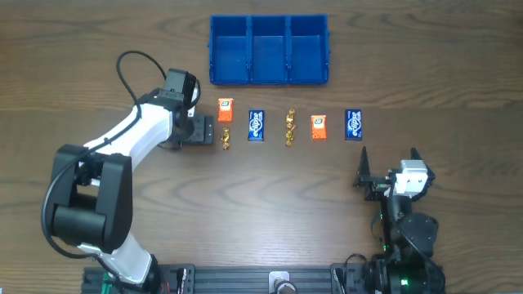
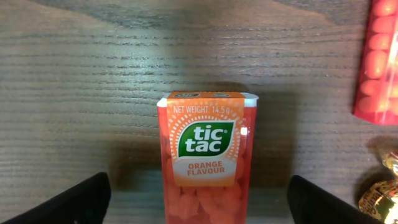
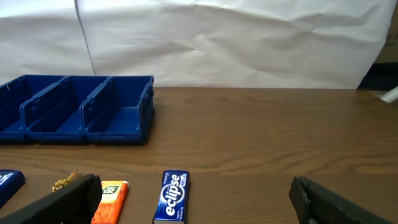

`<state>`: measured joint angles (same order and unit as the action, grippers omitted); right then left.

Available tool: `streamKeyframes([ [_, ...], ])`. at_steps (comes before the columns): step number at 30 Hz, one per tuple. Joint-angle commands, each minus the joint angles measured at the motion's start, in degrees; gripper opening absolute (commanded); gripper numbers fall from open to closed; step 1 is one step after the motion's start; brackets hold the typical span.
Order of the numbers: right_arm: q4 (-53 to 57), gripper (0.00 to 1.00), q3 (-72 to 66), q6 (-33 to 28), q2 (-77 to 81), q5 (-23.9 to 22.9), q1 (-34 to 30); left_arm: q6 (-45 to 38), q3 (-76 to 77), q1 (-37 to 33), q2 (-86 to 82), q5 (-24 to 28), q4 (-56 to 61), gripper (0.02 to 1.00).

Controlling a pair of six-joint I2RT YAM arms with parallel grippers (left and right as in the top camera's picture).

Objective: Sort Candies Into Trays

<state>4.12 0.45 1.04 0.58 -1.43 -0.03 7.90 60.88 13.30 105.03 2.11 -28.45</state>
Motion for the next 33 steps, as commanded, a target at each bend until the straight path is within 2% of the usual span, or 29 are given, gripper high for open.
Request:
streamKeyframes([
  [1,0.5,1.0,0.0,0.6,-0.4,0.1,0.3,0.9,0.9,0.2,0.7,-1.5,0.0,0.728],
  [2,0.5,0.998,0.0,0.6,-0.4,0.1,0.3,0.9,0.9,0.2,0.7,-1.5,0.0,0.682],
  [12,0.5,0.998,0.0,0.6,-0.4,0.1,0.3,1.2,0.9,1.4,2.1,-1.5,0.7,0.575],
  [18,0.5,1.0,0.0,0.6,-0.4,0.1,0.3,1.9,0.9,1.4,2.4,-1.5,0.8,0.334],
  [23,0.5,1.0,0.0,0.6,-0.4,0.1,0.3,5.5,4.9,1.8,1.2,-1.5,-2.7,0.277],
  [25,0.5,1.0,0.0,0.6,-0.4,0.1,0.3,9.0,10.0,3.1,-1.7,-2.5,-7.0,0.272],
  [27,0.5,1.0,0.0,0.6,-0.4,0.1,0.3,12.9,19.0,5.6,-4.8,-5.7,-12.4,0.275],
  [30,0.5,1.0,0.0,0.6,-0.4,0.1,0.3,14.0,34.9,8.9,-3.7,-9.8,-18.1,0.27],
  [33,0.5,0.998,0.0,0.6,-0.4,0.1,0.3,14.0,52.4,9.7,4.0,-10.3,-23.5,0.27],
])
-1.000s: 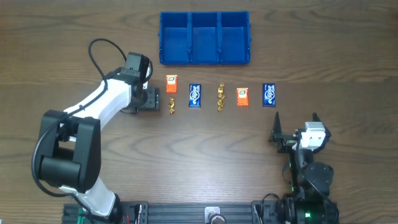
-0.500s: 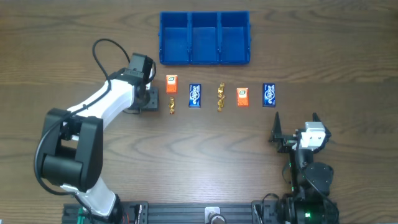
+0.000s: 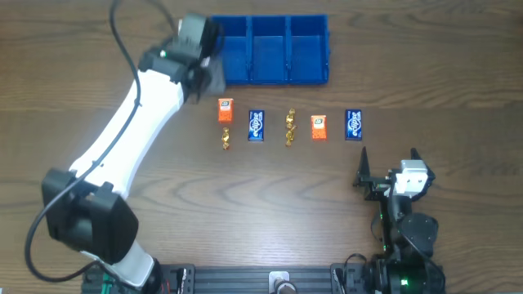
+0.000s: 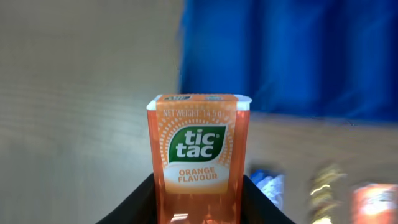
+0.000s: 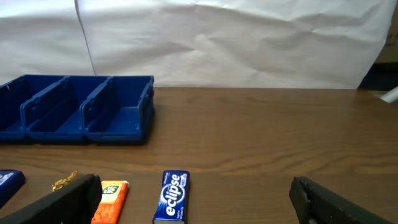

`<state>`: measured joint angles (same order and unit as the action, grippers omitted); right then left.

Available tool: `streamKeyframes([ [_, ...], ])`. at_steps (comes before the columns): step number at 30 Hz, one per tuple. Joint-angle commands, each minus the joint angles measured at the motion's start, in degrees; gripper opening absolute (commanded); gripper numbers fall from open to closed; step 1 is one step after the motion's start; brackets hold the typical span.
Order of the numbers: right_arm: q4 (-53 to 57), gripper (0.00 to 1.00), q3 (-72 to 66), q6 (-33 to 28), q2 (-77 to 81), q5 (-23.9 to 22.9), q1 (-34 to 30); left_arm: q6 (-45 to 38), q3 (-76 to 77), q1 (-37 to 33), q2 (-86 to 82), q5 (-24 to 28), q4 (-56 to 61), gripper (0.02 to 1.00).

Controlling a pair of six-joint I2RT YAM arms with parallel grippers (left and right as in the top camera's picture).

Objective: Sort Candies Into Trays

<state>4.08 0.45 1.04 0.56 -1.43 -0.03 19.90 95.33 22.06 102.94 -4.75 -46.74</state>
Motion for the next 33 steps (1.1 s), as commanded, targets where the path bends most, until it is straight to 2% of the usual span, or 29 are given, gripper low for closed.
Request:
streamKeyframes([
  [1,0.5,1.0,0.0,0.6,-0.4,0.1,0.3,2.0,22.4,0.9,9.0,-3.5,-7.0,0.272],
  [5,0.6,0.998,0.0,0.6,-0.4,0.1,0.3,1.8,35.0,1.0,21.0,-3.3,-10.9,0.268],
  [10,0.6,1.0,0.0,0.6,-0.4,0.1,0.3,0.4,35.7,0.7,28.0,-3.1,-9.0,0.275],
  [31,0.6,1.0,0.0,0.6,-0.4,0.1,0.3,-3.7,35.7,-0.4,30.2,-2.0,-10.0,0.323],
  [33,0.6,0.998,0.0,0.6,-0.4,0.1,0.3,-3.7,35.7,-0.4,30.2,-2.0,-10.0,0.408],
])
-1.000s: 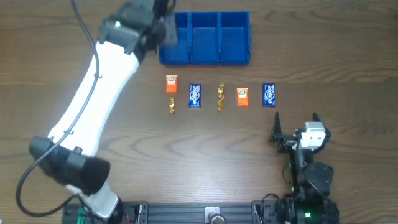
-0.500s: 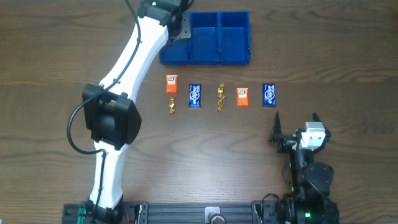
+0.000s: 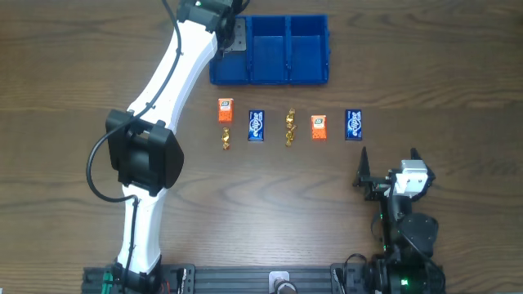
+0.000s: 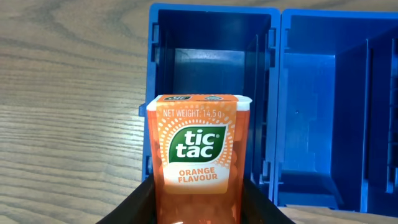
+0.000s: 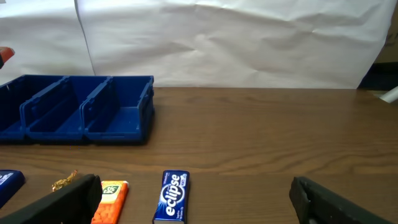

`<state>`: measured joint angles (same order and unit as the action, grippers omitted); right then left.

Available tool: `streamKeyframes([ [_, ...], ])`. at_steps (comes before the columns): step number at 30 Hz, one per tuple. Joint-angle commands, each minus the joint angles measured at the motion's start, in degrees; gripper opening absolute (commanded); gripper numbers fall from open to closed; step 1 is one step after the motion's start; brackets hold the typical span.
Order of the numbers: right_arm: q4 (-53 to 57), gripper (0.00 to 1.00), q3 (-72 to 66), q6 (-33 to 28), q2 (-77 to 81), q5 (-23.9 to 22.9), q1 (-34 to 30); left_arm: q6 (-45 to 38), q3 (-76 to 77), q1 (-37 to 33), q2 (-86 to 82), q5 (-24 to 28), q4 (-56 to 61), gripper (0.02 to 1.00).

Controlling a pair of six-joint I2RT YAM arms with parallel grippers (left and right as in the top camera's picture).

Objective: Sort Candies Into Trays

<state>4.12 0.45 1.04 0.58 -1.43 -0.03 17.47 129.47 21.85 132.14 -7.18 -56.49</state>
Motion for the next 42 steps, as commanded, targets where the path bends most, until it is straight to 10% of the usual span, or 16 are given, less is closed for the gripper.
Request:
streamKeyframes([
  [1,0.5,1.0,0.0,0.6,-0.4,0.1,0.3,-1.2,1.5,-0.2,1.0,0.7,-0.3,0.557],
  [5,0.5,1.0,0.0,0.6,-0.4,0.1,0.3,-1.2,1.5,0.0,0.2,0.9,-0.9,0.853],
  [23,0.5,1.0,0.0,0.6,-0.4,0.1,0.3,10.2,-60.0,5.9,-33.1,1.0,25.2,0.847],
  [42,0.5,1.0,0.0,0.6,-0.4,0.1,0.3,8.3,-57.7,4.7,-18.9,0.8,34.1,0.809],
])
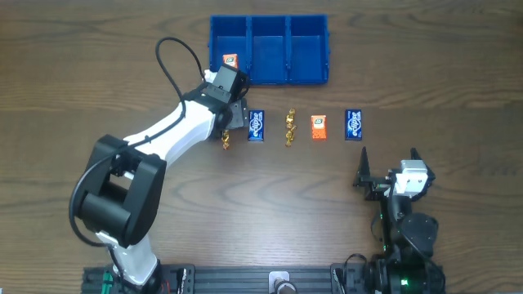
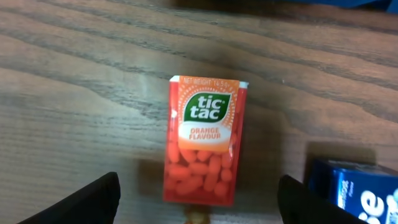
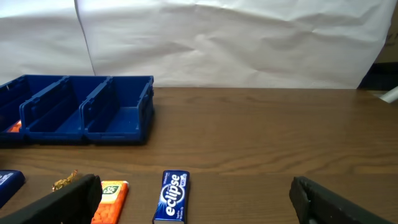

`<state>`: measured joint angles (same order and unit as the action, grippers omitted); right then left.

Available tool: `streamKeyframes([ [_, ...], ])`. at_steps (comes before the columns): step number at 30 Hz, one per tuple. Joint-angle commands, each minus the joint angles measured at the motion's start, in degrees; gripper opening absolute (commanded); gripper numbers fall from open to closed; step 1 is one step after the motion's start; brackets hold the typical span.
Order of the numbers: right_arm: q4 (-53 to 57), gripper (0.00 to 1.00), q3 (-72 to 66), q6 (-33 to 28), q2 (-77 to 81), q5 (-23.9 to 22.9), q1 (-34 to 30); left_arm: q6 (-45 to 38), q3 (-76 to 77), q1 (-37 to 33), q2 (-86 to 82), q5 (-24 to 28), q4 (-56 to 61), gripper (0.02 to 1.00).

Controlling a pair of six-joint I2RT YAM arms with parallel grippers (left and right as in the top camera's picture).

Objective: Sort Candies Into Trays

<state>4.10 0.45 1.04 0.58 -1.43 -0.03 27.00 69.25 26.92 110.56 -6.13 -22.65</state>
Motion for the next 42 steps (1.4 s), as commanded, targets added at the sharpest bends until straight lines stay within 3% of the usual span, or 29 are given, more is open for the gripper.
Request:
streamKeyframes([
  [1,0.5,1.0,0.0,0.6,-0.4,0.1,0.3,-1.3,2.6,-0.4,3.0,-0.2,0.3,0.798],
  [16,0.5,1.0,0.0,0.6,-0.4,0.1,0.3,-4.3,2.6,-0.4,4.9,-0.2,0.3,0.711],
  [22,0.5,1.0,0.0,0.6,-0.4,0.1,0.3,-4.3,2.7,-0.6,4.8,-0.1,0.4,0.382],
  [25,0.5,1.0,0.0,0.6,-0.4,0.1,0.3,-4.3,3.5,-0.7,4.8,0.2,0.2,0.316],
  [31,0.5,1.0,0.0,0.6,-0.4,0.1,0.3,-4.3,8.1,-0.3,-1.3,-0.1,-5.6,0.297],
  [36,0.5,0.998,0.0,0.6,-0.4,0.1,0.3,-5.8,18.5,0.2,-10.1,-4.7,-12.0,0.297],
  [42,0.5,1.0,0.0,0.6,-0.4,0.1,0.3,-10.1,36.2,-1.8,0.1,-7.3,-14.8,0.294],
])
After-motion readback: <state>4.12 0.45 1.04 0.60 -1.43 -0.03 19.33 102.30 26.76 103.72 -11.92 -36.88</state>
